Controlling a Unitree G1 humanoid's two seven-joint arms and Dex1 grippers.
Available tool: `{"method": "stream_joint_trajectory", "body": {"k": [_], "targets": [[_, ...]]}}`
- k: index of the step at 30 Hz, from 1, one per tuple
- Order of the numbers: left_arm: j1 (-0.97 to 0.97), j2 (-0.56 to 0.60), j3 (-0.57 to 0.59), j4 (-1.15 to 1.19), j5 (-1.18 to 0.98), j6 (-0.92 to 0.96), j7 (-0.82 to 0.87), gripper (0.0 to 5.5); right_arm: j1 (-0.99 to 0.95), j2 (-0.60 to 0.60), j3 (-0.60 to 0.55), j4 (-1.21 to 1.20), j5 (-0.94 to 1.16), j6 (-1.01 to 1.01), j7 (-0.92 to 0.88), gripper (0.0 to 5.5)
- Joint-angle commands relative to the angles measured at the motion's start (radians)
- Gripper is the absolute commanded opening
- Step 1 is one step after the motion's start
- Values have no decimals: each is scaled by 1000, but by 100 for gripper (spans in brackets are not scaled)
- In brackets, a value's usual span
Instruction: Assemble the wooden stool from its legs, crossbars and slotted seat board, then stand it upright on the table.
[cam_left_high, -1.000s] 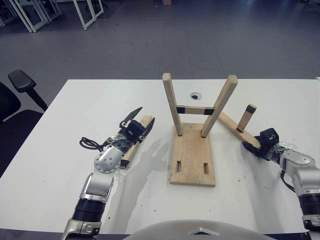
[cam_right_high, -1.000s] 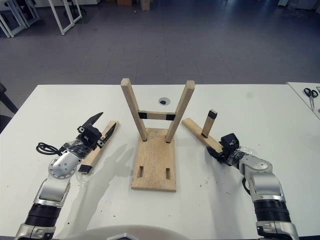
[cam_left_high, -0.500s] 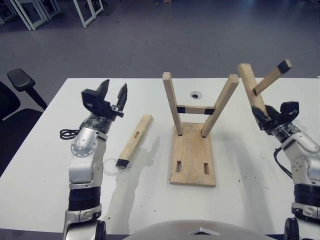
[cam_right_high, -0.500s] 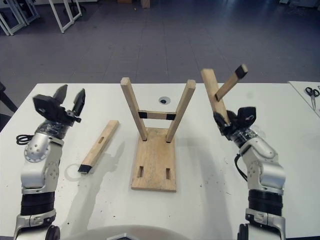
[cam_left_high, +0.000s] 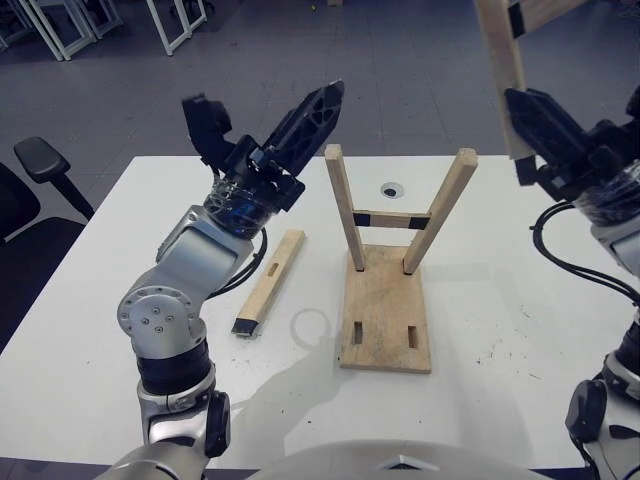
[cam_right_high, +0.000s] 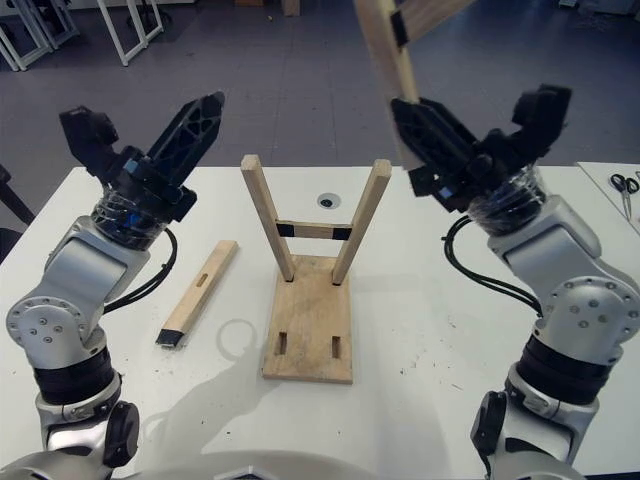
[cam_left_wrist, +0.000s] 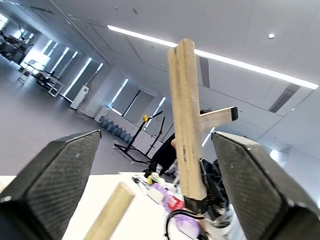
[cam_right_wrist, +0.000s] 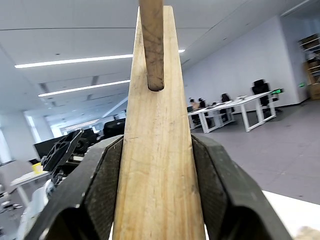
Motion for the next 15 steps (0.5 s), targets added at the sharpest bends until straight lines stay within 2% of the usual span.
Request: {"method": "stream_joint_trajectory", "body": {"k": [1, 8, 15], "targets": [[-13, 16, -37, -3, -123, 33, -8, 409, 14, -2, 47, -8, 76, 33, 53, 202], [-28, 16, -116, 70, -210, 73, -80, 409, 69, -1, 106, 32, 169, 68, 153, 202], [-63, 48, -161, 109, -167, 129, -148, 409, 80, 7, 175, 35, 187, 101, 211, 202]]}}
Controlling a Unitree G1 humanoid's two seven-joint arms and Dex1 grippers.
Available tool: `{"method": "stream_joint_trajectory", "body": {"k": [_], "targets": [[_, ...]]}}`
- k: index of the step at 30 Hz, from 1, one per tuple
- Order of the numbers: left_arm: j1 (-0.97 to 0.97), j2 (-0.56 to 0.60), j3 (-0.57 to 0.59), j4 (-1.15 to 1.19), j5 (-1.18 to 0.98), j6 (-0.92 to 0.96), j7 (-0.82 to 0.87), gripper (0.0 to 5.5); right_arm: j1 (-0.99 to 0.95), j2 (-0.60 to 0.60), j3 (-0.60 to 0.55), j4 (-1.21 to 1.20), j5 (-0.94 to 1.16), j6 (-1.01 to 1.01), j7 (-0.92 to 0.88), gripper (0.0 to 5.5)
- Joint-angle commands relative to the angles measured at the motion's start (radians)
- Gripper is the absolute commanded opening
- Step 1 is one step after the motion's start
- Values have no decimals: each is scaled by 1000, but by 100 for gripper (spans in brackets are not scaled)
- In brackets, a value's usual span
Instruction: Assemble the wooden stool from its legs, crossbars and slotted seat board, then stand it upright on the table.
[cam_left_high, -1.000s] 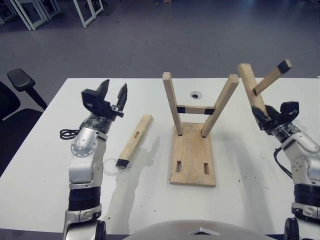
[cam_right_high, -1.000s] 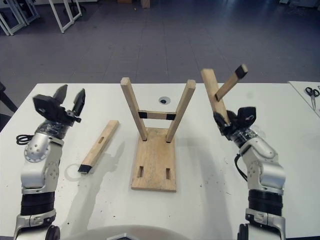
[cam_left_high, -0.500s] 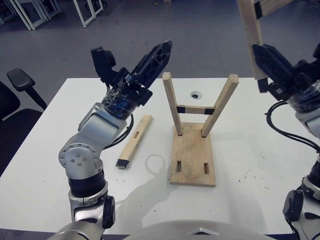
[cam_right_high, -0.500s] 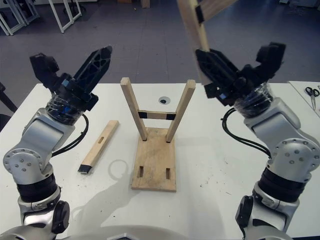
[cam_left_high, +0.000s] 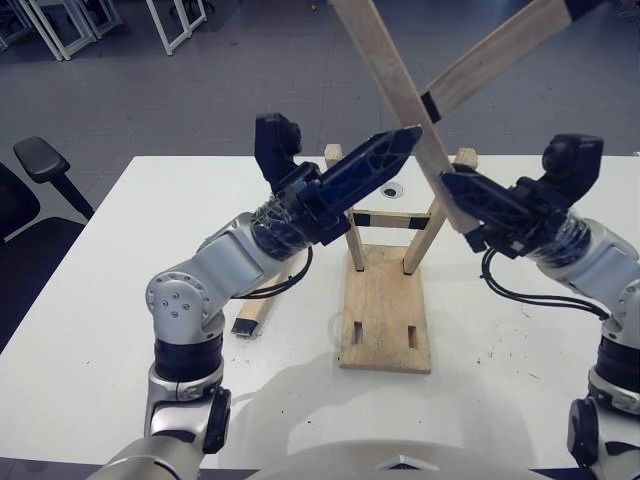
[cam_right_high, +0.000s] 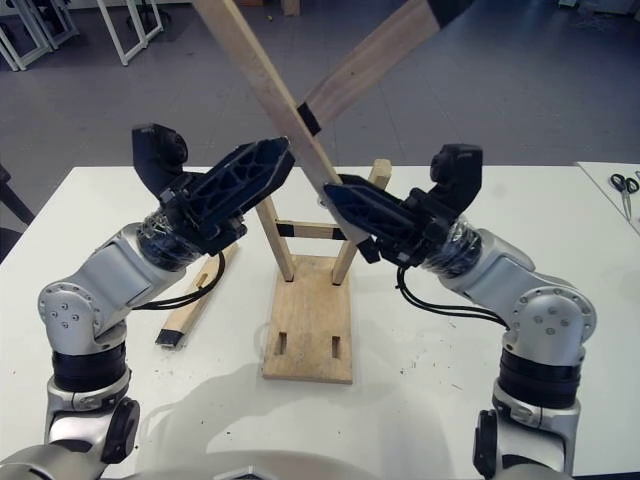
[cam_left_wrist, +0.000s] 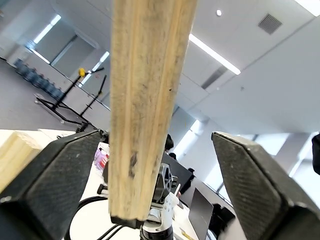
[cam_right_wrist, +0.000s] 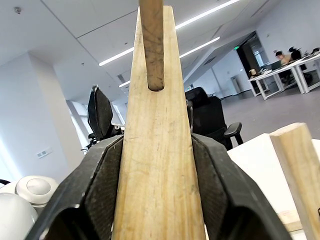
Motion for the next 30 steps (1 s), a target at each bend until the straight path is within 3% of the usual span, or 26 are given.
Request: {"method": "stream_joint_trajectory", "body": {"k": [1, 4, 16, 23, 27, 30], "targets": [[-22, 26, -29, 14, 38, 34, -33, 409, 0, 3, 34, -5, 21, 14, 19, 202], [-34, 37, -39, 23, 51, 51, -59, 409, 4, -6, 56, -8, 4, 21, 34, 202], [-47, 121, -30, 64, 151, 127, -232, 216, 41, -39, 85, -18, -53, 26, 76, 202], [-68, 122, 7, 129, 221, 115, -279, 210, 35, -49, 94, 10, -105, 15, 100, 202], [-66, 113, 49, 176, 274, 86, -279, 205, 40, -76, 92, 12, -116, 29, 149, 292], [-54, 141, 84, 204, 315, 88, -308, 205, 88, -145, 97, 0, -213, 14, 222, 311]]}}
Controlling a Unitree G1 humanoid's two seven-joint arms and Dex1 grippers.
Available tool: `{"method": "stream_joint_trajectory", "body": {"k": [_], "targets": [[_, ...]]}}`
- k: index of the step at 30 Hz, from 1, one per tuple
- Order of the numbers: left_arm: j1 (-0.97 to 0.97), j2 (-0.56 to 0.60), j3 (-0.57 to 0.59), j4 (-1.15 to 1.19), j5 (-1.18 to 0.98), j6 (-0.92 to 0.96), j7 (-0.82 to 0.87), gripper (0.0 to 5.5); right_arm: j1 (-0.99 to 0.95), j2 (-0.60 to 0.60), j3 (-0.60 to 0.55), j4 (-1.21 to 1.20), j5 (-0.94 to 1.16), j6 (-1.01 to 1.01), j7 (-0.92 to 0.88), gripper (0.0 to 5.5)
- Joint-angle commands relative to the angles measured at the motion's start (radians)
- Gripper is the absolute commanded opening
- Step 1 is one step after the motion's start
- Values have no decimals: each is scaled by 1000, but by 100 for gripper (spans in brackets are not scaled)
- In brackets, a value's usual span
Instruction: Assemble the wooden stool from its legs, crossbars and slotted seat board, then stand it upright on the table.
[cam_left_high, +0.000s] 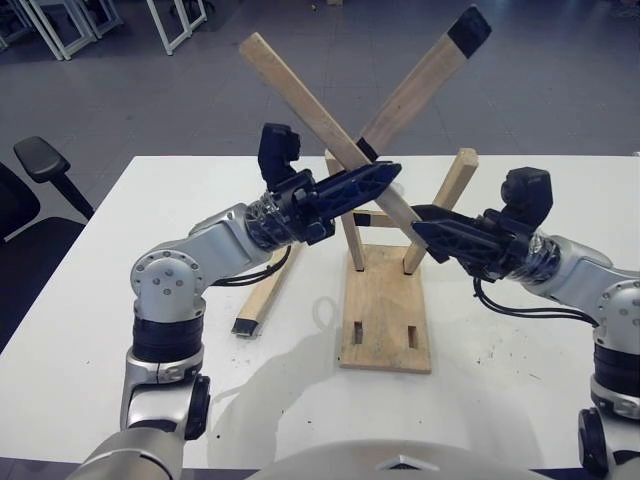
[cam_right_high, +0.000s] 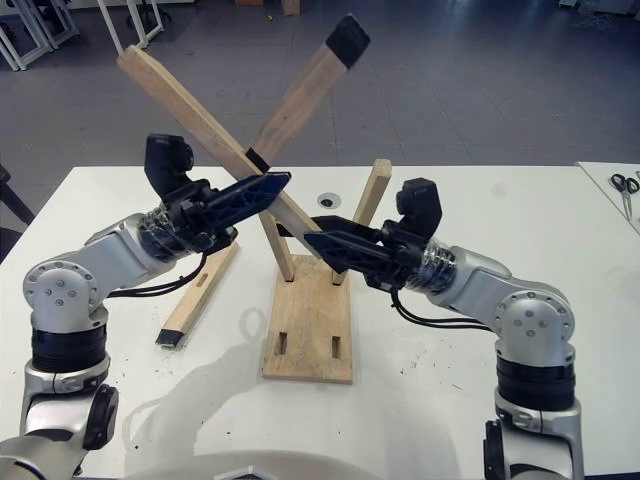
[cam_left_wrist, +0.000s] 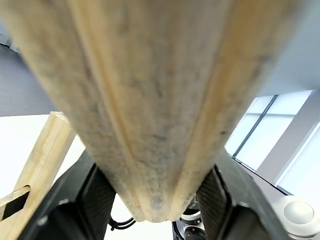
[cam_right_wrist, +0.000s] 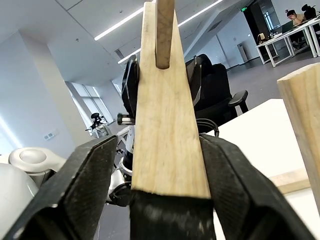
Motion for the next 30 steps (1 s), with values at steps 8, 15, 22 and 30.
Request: {"method": "stream_joint_trajectory", "body": {"k": [8, 15, 22, 30], "targets": [[181, 247, -39, -63, 399, -100, -431, 204, 176, -309, 190, -37, -505, -144, 314, 311], [238, 218, -212, 10, 706, -316, -647, 204, 178, -345, 324, -70, -596, -140, 453, 311], [222, 177, -282, 101, 830, -395, -738, 204, 214, -354, 408, -78, -680, -159, 484, 311], [207, 214, -377, 224, 1007, -528, -858, 204, 185, -338, 541, 33, -891, -255, 495, 311]]}}
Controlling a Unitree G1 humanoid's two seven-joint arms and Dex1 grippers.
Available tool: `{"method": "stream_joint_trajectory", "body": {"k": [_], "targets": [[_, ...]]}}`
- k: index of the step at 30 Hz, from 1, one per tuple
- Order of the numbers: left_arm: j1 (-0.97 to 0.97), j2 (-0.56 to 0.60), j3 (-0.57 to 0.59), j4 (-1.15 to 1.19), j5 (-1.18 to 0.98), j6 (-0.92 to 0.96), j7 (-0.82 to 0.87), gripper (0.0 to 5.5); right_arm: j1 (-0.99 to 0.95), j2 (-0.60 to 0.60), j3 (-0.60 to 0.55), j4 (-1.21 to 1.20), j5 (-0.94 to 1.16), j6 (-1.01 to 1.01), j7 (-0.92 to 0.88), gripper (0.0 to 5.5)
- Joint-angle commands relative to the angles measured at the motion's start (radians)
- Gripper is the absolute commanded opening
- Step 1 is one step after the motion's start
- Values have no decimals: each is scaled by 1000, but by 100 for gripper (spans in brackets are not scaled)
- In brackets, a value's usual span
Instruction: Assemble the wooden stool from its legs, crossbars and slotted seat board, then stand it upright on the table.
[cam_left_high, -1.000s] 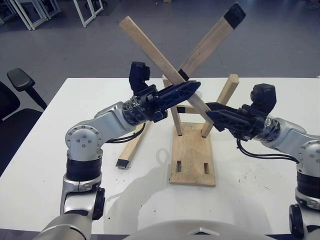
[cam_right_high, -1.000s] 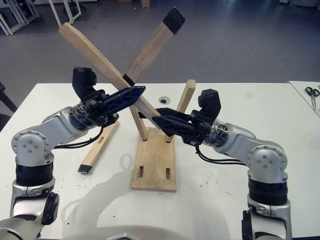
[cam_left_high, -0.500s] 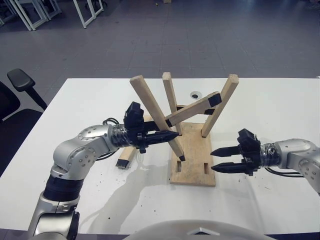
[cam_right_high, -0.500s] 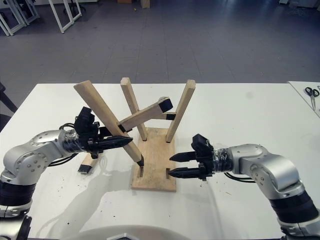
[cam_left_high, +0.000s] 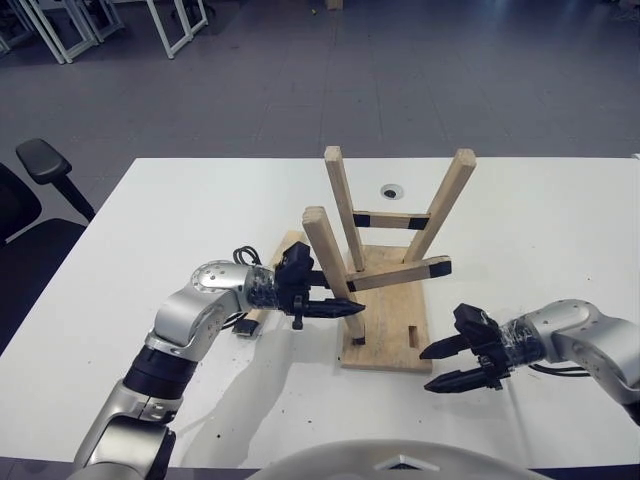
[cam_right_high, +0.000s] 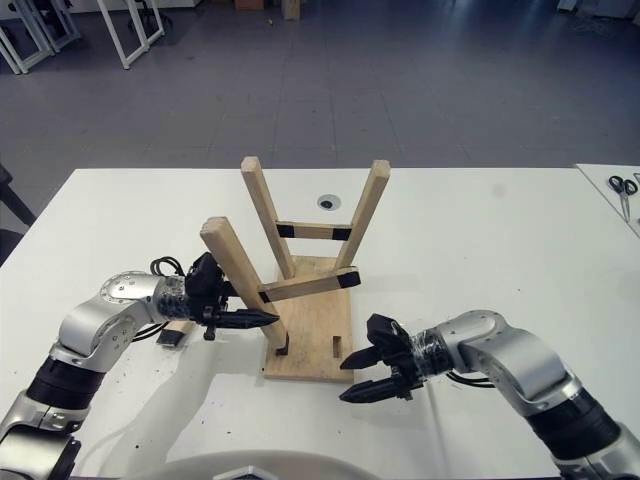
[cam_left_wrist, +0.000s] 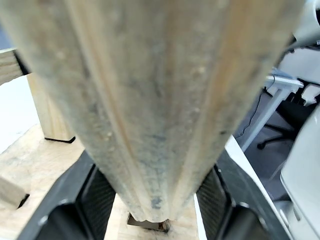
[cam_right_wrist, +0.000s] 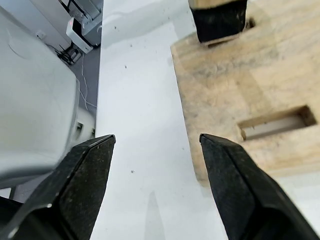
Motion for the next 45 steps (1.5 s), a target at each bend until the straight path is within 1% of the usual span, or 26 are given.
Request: {"method": "stream_joint_trajectory", "body": {"k": [1, 5, 9, 13, 16, 20, 25, 27, 30, 33, 36, 39, 42, 45], "targets": [[-9, 30, -60, 83, 134, -50, -31, 204, -31, 20, 46, 58, -90, -43, -9, 311], [-17, 32, -72, 125, 164, -79, -42, 204, -43, 53, 70, 125, -148, -70, -35, 311], [-22, 45, -41, 123, 138, -64, -42, 204, -30, 68, 94, 177, -190, -90, -59, 311], [-37, 18, 21, 71, 52, -10, -27, 204, -26, 77, 129, 249, -243, -115, -79, 311], [-56, 11, 32, 56, 44, 4, -29, 204, -22, 70, 137, 281, -262, -142, -86, 311], [-32, 21, -41, 90, 173, -80, -38, 204, -34, 70, 146, 294, -269, -164, -86, 311], [-16, 19, -122, 178, 348, -198, 40, 204, -18, 61, 142, 270, -264, -166, -93, 311], [-4, 26, -146, 207, 384, -197, 59, 204, -6, 58, 141, 264, -261, -168, -101, 311], [35, 44, -165, 197, 380, -160, 71, 204, 6, 58, 128, 247, -249, -168, -120, 311], [71, 51, -198, 203, 440, -196, 109, 204, 53, 42, 41, 154, -182, -148, -156, 311], [101, 40, -215, 194, 475, -204, 161, 204, 101, 28, -123, 56, -70, -112, -191, 311], [140, 61, -244, 137, 510, -192, 217, 204, 130, -19, -274, -37, -11, -75, -204, 311], [160, 90, -280, 122, 561, -202, 246, 204, 105, -21, -353, -79, 8, -39, -240, 311], [152, 111, -317, 106, 588, -165, 256, 204, 23, 13, -420, -46, -3, -12, -326, 311]]}}
